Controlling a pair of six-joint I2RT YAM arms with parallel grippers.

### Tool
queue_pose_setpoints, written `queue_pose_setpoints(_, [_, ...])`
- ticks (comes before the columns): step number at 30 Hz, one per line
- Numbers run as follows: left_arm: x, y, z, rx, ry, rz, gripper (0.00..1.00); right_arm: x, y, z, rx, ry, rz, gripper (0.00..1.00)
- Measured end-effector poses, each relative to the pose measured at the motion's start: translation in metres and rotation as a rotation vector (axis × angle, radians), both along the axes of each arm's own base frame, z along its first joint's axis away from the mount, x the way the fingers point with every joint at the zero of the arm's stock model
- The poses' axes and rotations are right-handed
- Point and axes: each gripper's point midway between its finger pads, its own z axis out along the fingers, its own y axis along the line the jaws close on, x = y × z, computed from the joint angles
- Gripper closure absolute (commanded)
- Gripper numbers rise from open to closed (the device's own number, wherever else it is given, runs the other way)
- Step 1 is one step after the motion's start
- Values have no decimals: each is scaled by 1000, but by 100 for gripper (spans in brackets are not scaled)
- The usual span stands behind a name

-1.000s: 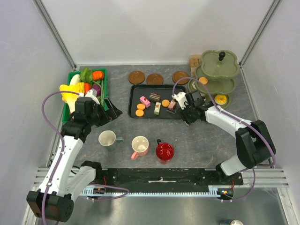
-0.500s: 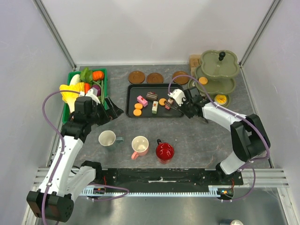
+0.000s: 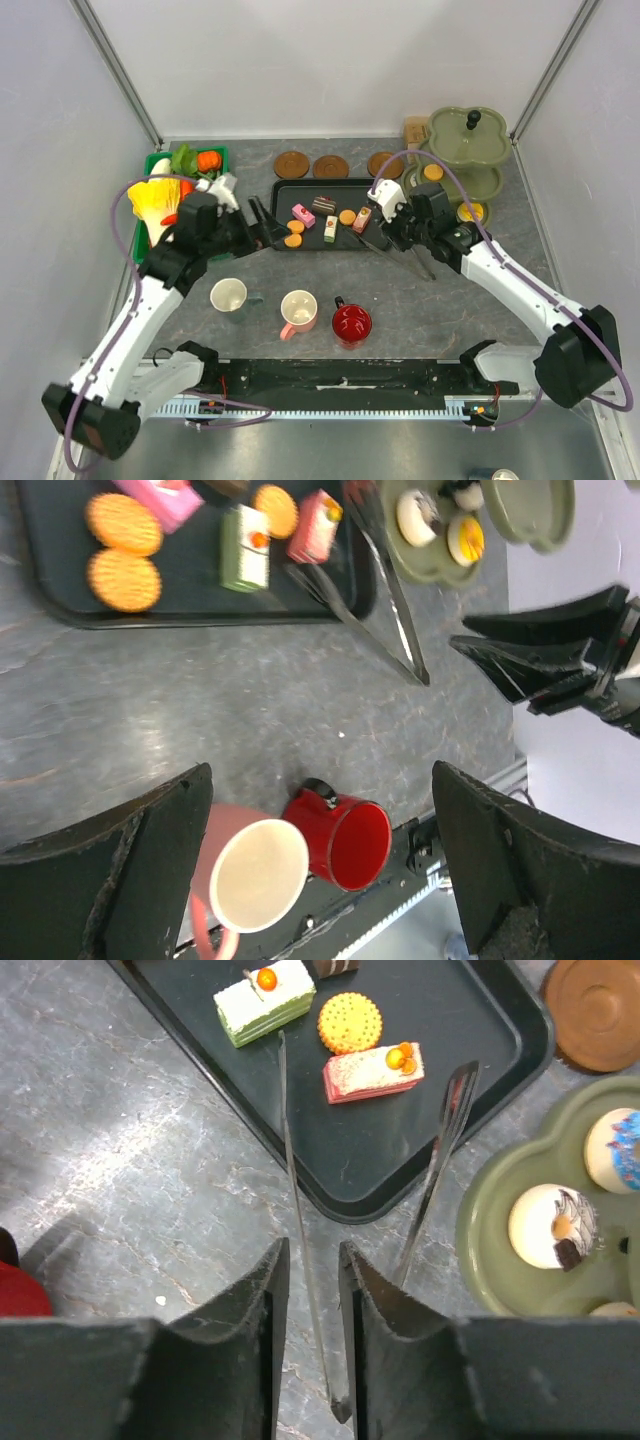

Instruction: Serve the afternoon tea

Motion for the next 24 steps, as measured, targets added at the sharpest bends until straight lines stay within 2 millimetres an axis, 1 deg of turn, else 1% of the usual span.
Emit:
queue_pose_setpoints(1, [0, -14, 3, 6, 4, -40, 5, -1, 1, 4, 12, -7, -22, 43])
queue_pose_setpoints(2, [0, -24, 5, 13, 8, -63, 5, -1, 1, 6, 22, -5, -49, 41])
queue_pose_setpoints(3, [-1, -38, 7, 20, 15, -101, 5, 1, -2, 6, 22, -3, -84, 39])
queue_pose_setpoints(4, [-1, -46, 6, 25, 20, -119, 5, 4, -6, 2, 12, 7, -117, 34])
queue_pose_setpoints(5, [-1, -54, 3, 32, 32, -139, 5, 5, -12, -4, -5, 24, -144, 25])
queue_pose_setpoints(6, [-2, -56, -1, 38, 44, -146, 4, 6, -17, -12, -26, 44, -165, 10])
queue_pose_setpoints(7, [-3, -57, -6, 47, 61, -149, 4, 5, -22, -22, -55, 68, -176, 2])
queue_pose_setpoints(9, [-2, -57, -13, 59, 77, -146, 3, -1, -34, -43, -111, 111, -172, 2])
queue_pose_setpoints(10, [-3, -56, -16, 65, 85, -143, 2, -7, -44, -57, -153, 135, -161, 2])
queue_pose_setpoints(12, [-4, -53, -20, 76, 95, -137, 1, -13, -58, -71, -200, 174, -165, 2])
queue_pose_setpoints(13, [-4, -52, -22, 82, 96, -133, 1, -12, -67, -76, -218, 191, -179, 2])
queue_pose_setpoints(15, [-5, -49, -24, 93, 94, -128, 1, -7, -79, -79, -240, 193, -197, 2])
queue_pose_setpoints(17, [-4, -46, -24, 106, 84, -119, 1, -3, -86, -76, -248, 181, -194, 2])
queue_pose_setpoints(20, [-2, -43, -25, 124, 72, -108, 1, 2, -83, -73, -238, 168, -147, 2])
queue_pose_setpoints(24, [0, -41, -26, 146, 60, -108, 1, 1, -84, -79, -213, 196, -105, 2])
